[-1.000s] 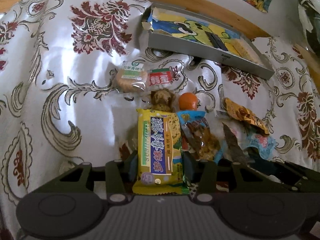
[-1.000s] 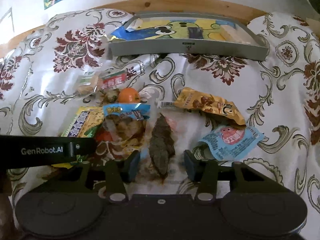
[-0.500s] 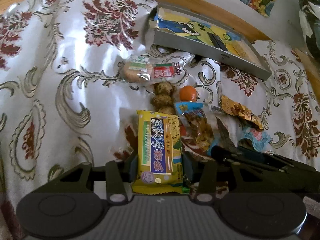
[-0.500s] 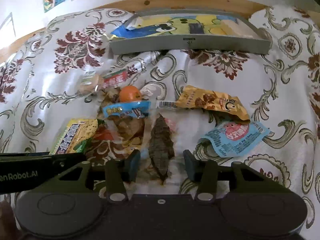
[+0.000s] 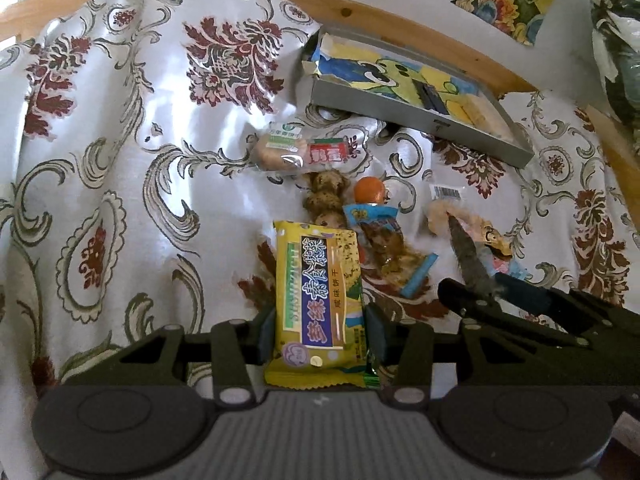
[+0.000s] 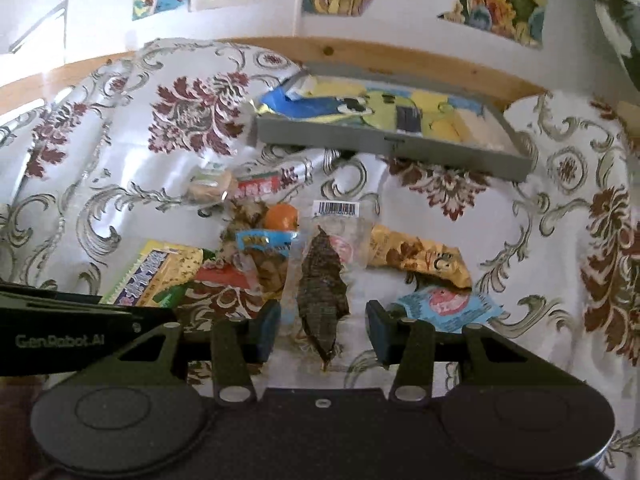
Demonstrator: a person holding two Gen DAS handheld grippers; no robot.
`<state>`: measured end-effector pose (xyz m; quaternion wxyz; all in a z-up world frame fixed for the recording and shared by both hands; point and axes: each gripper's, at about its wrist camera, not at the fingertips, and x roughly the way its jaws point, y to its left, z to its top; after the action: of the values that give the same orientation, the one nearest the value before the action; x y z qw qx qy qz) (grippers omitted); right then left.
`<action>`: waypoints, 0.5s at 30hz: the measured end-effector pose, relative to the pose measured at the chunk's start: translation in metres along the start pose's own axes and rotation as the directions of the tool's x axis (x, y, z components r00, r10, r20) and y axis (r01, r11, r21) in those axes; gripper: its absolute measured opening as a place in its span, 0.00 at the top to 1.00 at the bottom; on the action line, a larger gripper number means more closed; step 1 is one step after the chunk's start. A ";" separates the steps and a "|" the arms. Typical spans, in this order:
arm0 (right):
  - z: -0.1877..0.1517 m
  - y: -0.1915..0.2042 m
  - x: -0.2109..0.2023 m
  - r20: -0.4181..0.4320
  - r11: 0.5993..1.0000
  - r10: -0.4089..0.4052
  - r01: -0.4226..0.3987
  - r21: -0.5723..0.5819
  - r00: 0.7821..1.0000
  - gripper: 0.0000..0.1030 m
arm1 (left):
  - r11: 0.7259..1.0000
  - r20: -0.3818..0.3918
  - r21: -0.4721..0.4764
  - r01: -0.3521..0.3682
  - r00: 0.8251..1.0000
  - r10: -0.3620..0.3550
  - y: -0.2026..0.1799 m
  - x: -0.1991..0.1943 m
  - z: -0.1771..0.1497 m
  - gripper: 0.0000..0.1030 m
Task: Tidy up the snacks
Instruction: 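Lift the dried-fish packet with right tool toward the tray while left tool lifts the yellow packet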
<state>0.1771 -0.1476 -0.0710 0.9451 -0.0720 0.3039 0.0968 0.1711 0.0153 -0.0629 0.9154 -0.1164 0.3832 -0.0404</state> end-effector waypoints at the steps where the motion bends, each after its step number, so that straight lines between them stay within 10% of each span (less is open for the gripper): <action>1: 0.000 0.000 -0.003 0.008 1.000 -0.001 0.001 -0.005 1.000 0.53 | 1.000 0.003 -0.004 0.000 1.000 0.000 0.000 -0.002 0.000 0.51; 15: 0.029 -0.024 -0.040 0.154 1.000 -0.015 0.018 -0.012 0.988 0.53 | 1.000 0.095 0.009 -0.002 0.995 0.001 -0.028 -0.022 0.032 0.51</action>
<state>0.1671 -0.1705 -0.0227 0.9659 -0.0730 0.2290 0.0962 0.1788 -0.0023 -0.0197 0.9332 -0.1136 0.3391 -0.0357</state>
